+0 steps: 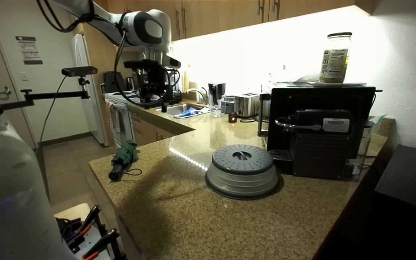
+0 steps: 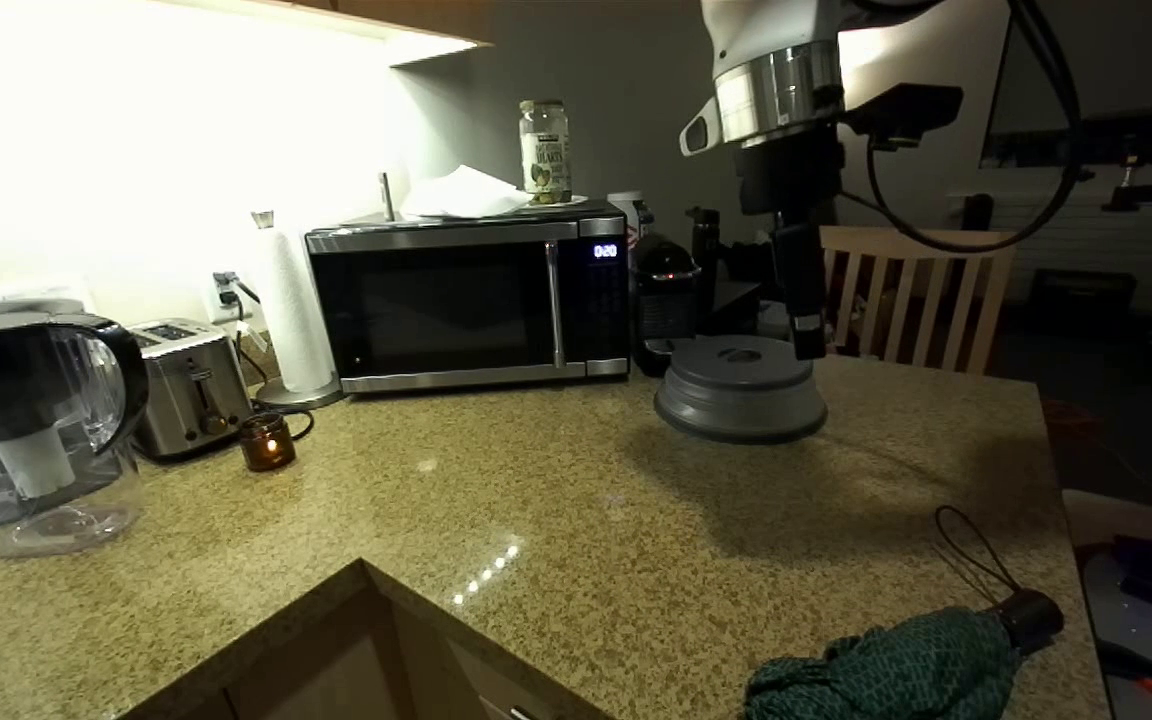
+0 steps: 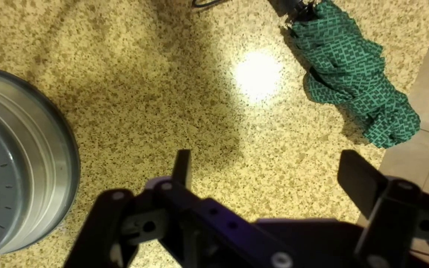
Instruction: Move the umbrella
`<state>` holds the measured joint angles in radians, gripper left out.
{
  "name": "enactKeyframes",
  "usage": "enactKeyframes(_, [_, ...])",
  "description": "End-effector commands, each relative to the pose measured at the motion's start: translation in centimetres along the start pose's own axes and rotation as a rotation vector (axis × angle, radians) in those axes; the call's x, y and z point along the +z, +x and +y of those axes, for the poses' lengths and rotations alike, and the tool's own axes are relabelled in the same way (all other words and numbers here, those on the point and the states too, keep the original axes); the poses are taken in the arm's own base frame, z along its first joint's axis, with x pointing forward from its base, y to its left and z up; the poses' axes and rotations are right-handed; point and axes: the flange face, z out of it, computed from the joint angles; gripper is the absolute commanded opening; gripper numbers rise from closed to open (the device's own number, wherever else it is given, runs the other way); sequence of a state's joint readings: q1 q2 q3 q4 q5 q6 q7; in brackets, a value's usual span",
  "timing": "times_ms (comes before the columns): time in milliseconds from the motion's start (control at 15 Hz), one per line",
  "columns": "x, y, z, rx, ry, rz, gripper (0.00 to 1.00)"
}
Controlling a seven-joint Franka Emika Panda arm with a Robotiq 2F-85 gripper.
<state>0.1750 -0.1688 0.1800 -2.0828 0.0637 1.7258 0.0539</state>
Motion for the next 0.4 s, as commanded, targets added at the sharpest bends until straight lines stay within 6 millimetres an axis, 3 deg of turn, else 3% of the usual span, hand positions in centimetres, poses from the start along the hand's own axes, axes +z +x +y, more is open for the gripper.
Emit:
enactKeyframes(0, [-0.19,-0.1,-0.1,-0.001,-0.001,0.0,1.0])
enactKeyframes(333, [-0.33,-0.22,-0.2,-0.003,-0.002,0.002,1.0])
